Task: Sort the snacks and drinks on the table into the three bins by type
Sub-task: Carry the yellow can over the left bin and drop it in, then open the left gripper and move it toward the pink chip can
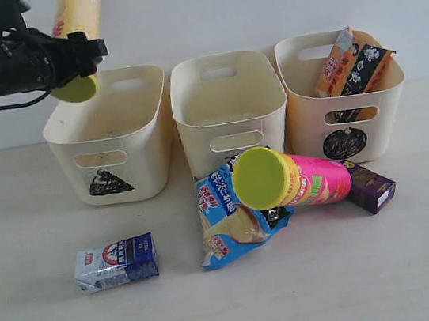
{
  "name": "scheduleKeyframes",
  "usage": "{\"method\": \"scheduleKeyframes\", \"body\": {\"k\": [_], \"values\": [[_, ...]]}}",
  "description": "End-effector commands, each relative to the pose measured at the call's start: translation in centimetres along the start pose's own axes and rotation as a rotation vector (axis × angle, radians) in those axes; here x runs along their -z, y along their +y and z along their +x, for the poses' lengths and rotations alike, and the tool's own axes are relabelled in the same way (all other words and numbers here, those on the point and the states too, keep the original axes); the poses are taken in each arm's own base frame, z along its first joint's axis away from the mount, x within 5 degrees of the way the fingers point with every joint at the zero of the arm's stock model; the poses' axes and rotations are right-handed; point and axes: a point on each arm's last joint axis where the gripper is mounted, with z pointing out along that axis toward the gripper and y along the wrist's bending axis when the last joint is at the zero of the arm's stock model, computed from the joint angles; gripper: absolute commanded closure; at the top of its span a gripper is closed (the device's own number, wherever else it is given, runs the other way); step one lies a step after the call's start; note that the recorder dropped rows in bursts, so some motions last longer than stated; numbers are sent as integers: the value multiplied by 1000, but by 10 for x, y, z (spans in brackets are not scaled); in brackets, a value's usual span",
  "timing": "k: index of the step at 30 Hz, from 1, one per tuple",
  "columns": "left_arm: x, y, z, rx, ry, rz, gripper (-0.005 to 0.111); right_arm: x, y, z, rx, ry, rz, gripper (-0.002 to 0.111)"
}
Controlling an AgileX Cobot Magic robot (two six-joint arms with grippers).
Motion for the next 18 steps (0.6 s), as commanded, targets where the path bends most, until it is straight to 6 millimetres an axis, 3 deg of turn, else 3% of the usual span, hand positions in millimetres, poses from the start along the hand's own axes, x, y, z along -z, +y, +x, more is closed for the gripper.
{"method": "scheduleKeyframes", "body": {"k": [1, 6, 9, 11, 14, 16, 18], "values": [[-13, 6, 13, -10, 17, -23, 80, 0, 0, 0, 2, 4, 6, 108], [-33, 16, 35, -12, 39, -64, 31, 0, 0, 0, -15, 4, 5, 108], [-33, 16, 34, -12, 33, -64, 14, 0, -1, 0, -15, 8, 8, 108], [-31, 14, 31, -10, 45, -50, 10, 0, -1, 0, -15, 8, 8, 108], [-18, 10, 10, -7, -4, -35, 14, 0, -1, 0, -15, 8, 8, 108], [3, 4, -15, -4, -44, -7, 34, 0, -1, 0, -15, 8, 8, 108], [16, -1, -24, -4, -29, 24, 52, 0, -1, 0, -15, 8, 8, 108]]}}
